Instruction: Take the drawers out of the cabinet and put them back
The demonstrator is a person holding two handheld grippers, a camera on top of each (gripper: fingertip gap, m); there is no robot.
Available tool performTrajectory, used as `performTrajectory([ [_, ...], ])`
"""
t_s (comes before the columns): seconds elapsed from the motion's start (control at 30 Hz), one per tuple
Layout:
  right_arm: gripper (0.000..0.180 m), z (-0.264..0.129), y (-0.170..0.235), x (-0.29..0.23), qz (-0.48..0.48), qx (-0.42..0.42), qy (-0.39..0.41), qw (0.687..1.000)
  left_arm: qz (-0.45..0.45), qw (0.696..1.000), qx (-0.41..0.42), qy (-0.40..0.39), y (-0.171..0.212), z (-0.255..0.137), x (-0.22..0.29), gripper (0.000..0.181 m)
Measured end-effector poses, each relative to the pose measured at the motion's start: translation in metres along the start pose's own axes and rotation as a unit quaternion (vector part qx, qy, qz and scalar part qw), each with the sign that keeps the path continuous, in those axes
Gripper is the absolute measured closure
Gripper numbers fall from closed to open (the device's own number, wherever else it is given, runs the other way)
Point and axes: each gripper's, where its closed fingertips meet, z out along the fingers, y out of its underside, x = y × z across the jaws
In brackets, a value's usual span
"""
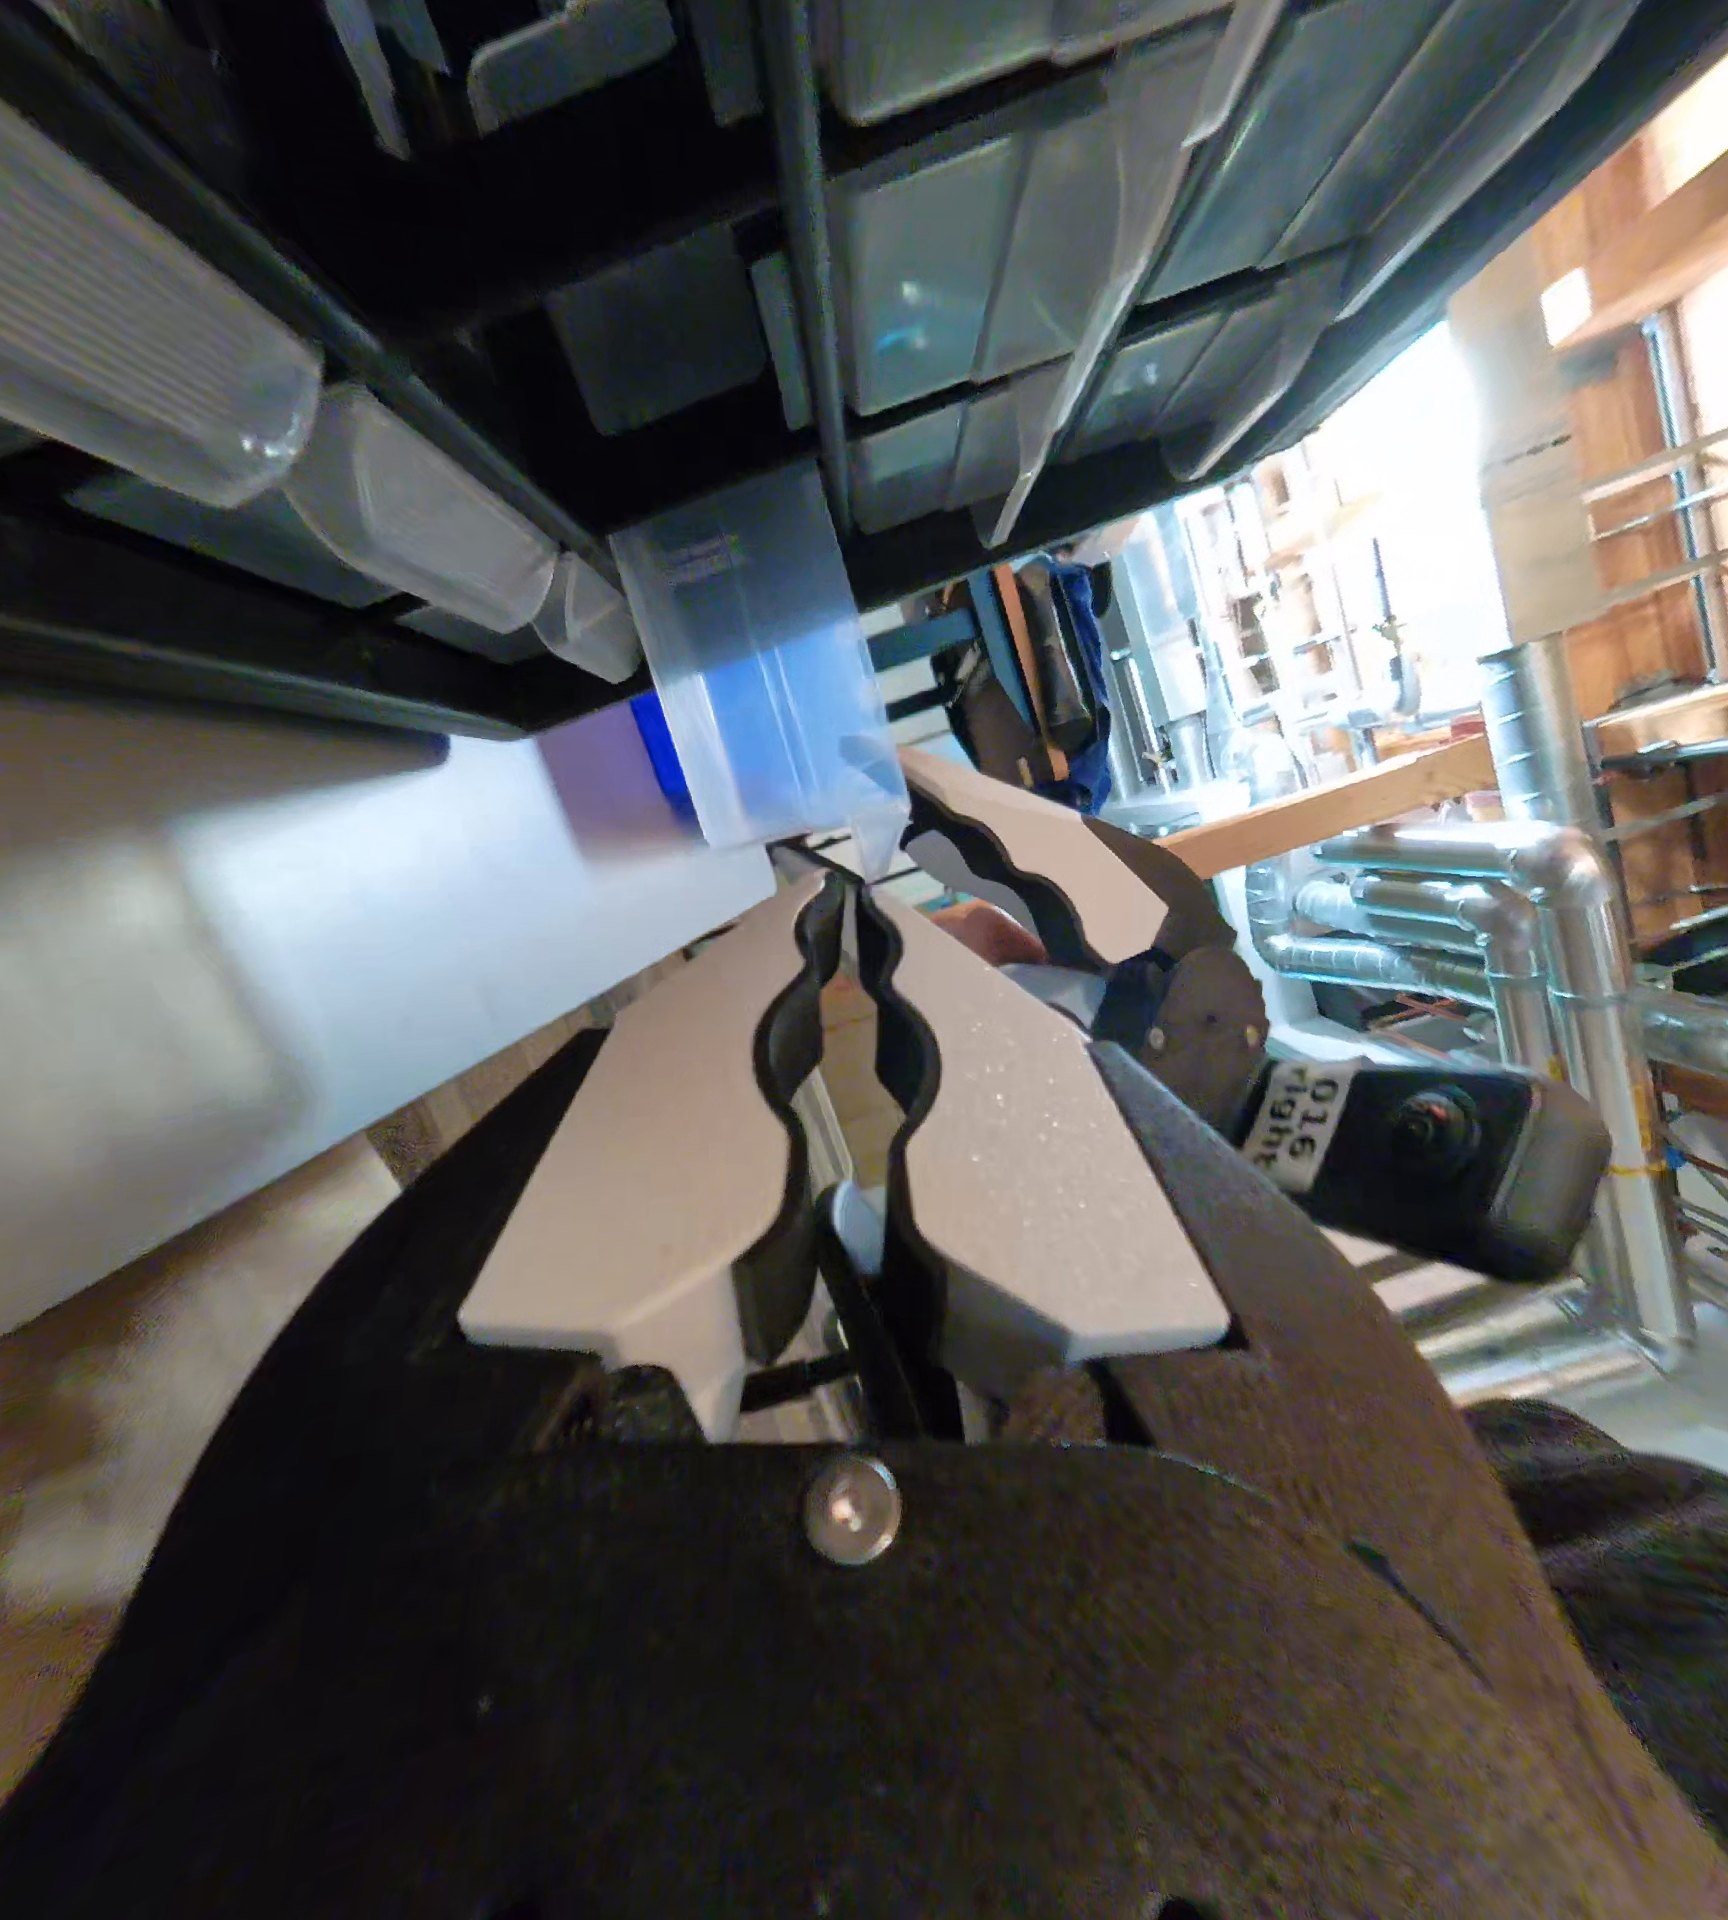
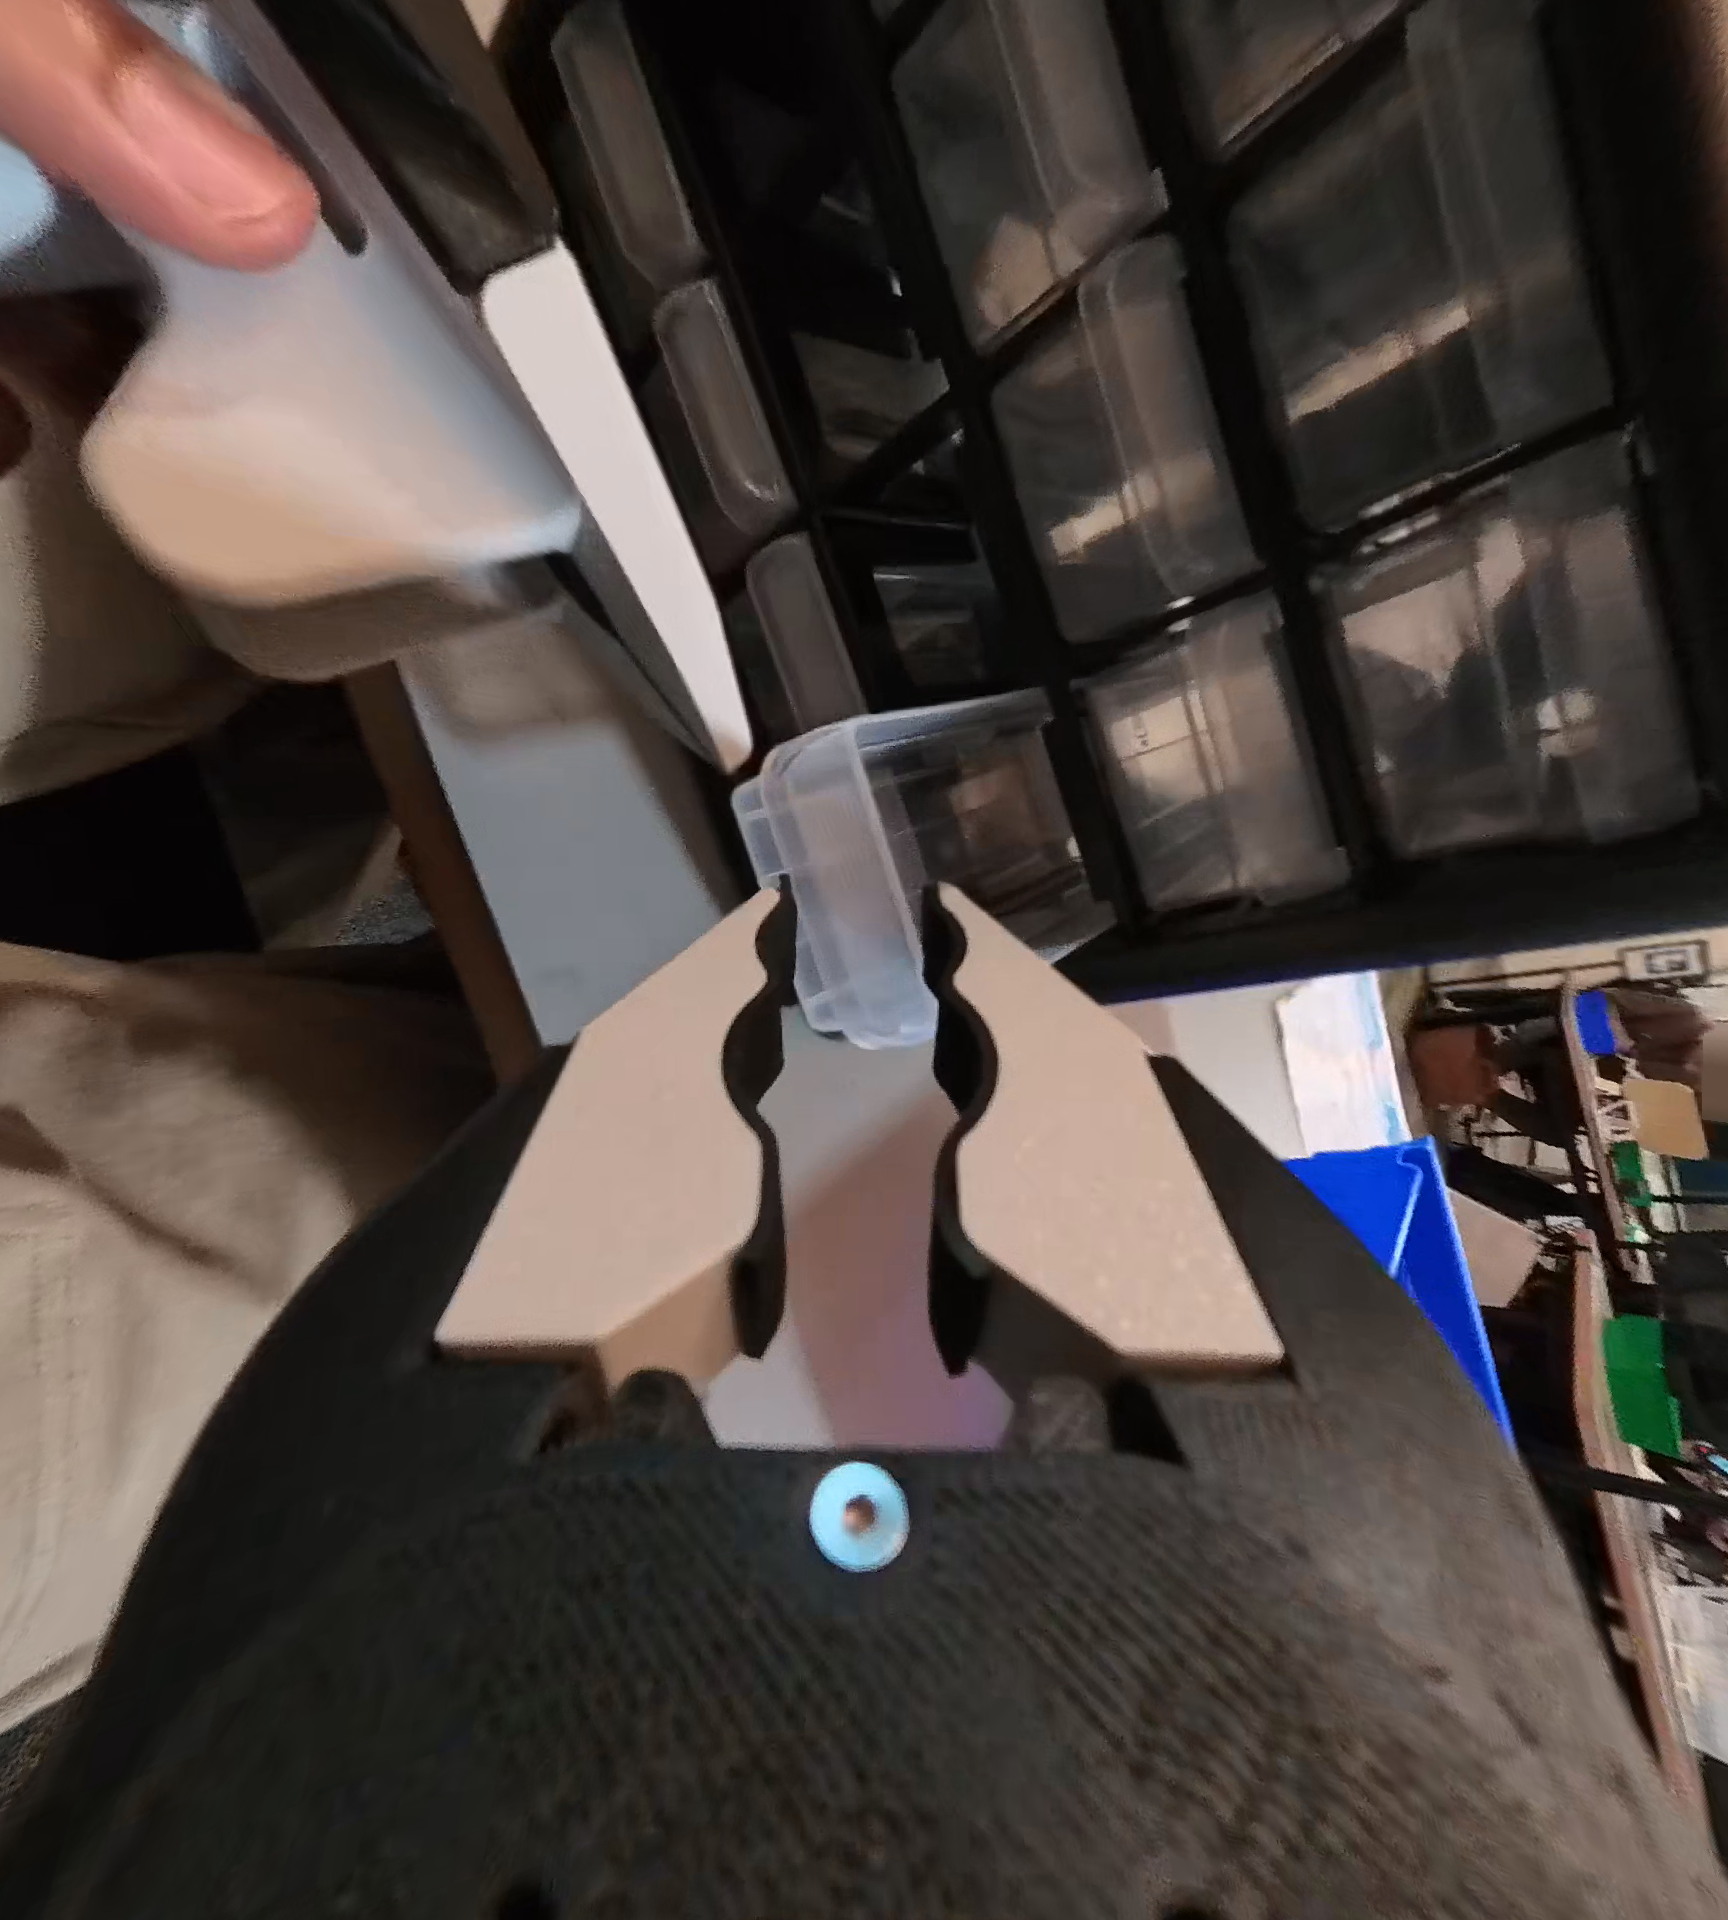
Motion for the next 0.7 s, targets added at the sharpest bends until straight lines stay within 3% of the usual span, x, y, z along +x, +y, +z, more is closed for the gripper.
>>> performTrajectory([
  [0.1, 0.158, -0.008, -0.001, -0.009, -0.008, 0.001, -0.033, 0.999, 0.015, 0.999, -0.041, 0.014, 0.012, -0.014, 0.001, 0.178],
  [0.33, 0.162, -0.03, -0.007, -0.037, 0.014, 0.0, -0.152, 0.988, 0.079, 0.996, -0.023, 0.019, -0.004, -0.043, 0.01, 0.173],
  [0.5, 0.165, -0.049, -0.016, -0.058, 0.032, 0.012, -0.246, 0.969, 0.105, 0.994, -0.02, 0.021, -0.008, -0.046, 0.015, 0.172],
  [0.7, 0.164, -0.07, -0.026, -0.045, 0.102, 0.045, -0.294, 0.949, 0.101, 0.994, -0.016, 0.038, -0.006, -0.048, 0.021, 0.177],
])
